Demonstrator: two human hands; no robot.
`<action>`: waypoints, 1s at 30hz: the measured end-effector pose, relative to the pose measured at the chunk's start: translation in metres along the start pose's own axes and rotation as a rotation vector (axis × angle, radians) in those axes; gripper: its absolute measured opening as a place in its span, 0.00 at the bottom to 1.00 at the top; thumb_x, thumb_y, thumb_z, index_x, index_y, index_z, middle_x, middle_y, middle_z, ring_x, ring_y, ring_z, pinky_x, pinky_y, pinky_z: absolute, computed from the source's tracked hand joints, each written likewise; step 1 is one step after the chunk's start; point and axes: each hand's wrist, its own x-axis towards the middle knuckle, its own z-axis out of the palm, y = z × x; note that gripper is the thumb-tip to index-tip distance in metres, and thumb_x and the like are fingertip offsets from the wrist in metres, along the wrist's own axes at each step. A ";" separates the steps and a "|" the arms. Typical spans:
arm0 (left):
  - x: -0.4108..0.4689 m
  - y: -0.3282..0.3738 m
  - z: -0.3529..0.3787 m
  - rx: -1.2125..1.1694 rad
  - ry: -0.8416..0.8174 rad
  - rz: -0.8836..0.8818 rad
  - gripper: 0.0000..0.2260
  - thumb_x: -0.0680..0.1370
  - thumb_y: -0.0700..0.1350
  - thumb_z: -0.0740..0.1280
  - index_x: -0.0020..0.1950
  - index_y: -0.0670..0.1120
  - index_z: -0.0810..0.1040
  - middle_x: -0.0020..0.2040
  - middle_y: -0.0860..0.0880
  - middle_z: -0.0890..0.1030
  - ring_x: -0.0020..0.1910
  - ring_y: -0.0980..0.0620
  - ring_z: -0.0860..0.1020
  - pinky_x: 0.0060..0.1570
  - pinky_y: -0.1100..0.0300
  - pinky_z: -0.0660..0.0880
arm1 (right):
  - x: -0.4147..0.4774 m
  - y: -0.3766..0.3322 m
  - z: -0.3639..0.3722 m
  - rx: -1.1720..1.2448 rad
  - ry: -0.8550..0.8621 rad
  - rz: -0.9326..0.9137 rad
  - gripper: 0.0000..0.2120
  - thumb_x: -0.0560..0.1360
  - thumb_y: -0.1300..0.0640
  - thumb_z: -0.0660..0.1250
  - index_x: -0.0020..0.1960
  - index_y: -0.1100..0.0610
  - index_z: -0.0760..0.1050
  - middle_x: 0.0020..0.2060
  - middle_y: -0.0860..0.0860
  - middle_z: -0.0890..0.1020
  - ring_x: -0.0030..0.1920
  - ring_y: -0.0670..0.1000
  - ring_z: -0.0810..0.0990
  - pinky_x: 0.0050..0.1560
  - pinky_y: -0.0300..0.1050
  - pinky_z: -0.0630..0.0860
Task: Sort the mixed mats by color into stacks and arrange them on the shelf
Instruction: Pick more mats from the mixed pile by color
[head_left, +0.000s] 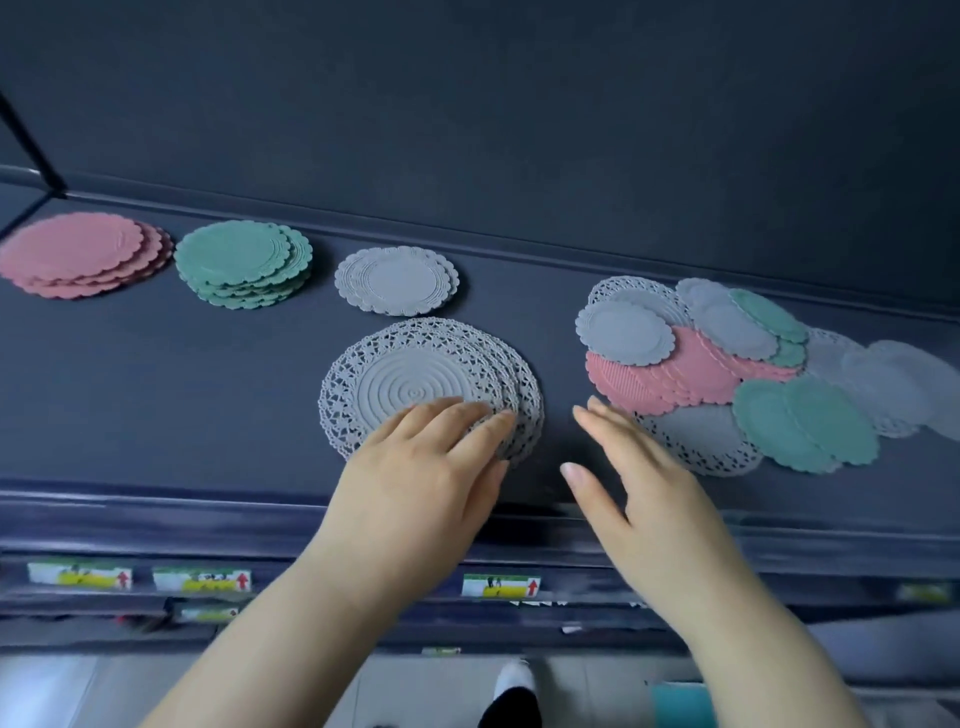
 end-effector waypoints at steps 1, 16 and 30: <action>-0.004 0.004 0.002 -0.009 0.002 0.004 0.16 0.77 0.49 0.58 0.59 0.47 0.79 0.56 0.51 0.80 0.55 0.48 0.78 0.54 0.55 0.74 | -0.004 0.001 -0.002 0.000 0.024 0.007 0.24 0.76 0.46 0.58 0.71 0.46 0.62 0.68 0.36 0.61 0.71 0.37 0.57 0.67 0.29 0.51; 0.057 0.088 0.049 -0.009 -0.069 0.134 0.17 0.76 0.50 0.58 0.60 0.48 0.79 0.55 0.52 0.81 0.55 0.48 0.78 0.53 0.55 0.75 | -0.014 0.100 -0.055 0.027 0.165 0.081 0.24 0.76 0.47 0.58 0.71 0.47 0.62 0.70 0.40 0.64 0.69 0.36 0.58 0.63 0.26 0.51; 0.184 0.233 0.148 0.065 -0.058 0.022 0.17 0.75 0.51 0.58 0.58 0.49 0.80 0.54 0.52 0.81 0.54 0.50 0.79 0.52 0.57 0.76 | 0.026 0.299 -0.155 0.030 0.008 -0.026 0.26 0.74 0.43 0.62 0.70 0.44 0.62 0.69 0.34 0.60 0.70 0.32 0.49 0.66 0.31 0.50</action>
